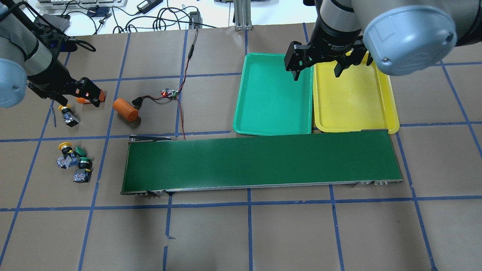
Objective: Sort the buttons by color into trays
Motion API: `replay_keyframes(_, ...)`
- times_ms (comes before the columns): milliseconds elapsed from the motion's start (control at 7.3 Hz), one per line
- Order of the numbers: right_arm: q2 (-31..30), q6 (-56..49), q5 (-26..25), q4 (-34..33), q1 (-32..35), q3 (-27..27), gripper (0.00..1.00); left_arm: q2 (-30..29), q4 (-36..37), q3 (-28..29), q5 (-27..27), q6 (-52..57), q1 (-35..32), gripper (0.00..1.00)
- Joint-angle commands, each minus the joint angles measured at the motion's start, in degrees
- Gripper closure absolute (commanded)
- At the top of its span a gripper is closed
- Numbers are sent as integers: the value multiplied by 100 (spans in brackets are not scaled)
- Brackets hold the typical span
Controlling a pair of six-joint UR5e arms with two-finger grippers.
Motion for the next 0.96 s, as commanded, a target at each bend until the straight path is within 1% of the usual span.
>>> replay_keyframes(0,-1,0,0,-3,3,7,0,-911,781,402,-35,111,134,0)
replay_keyframes(137,-1,0,0,6,3,-2,0,-1289,941,683,-44,128,143,0)
replay_keyframes(274,8,0,0,6,3,-2,0,-1606,943,1007,-61,137,161,0)
replay_keyframes(411,8,0,0,-3,3,7,0,-1809,943,1211,-53,120,169,0)
replay_keyframes(822,8,0,0,-12,3,-2,0,-1996,943,1301,-53,128,196,0)
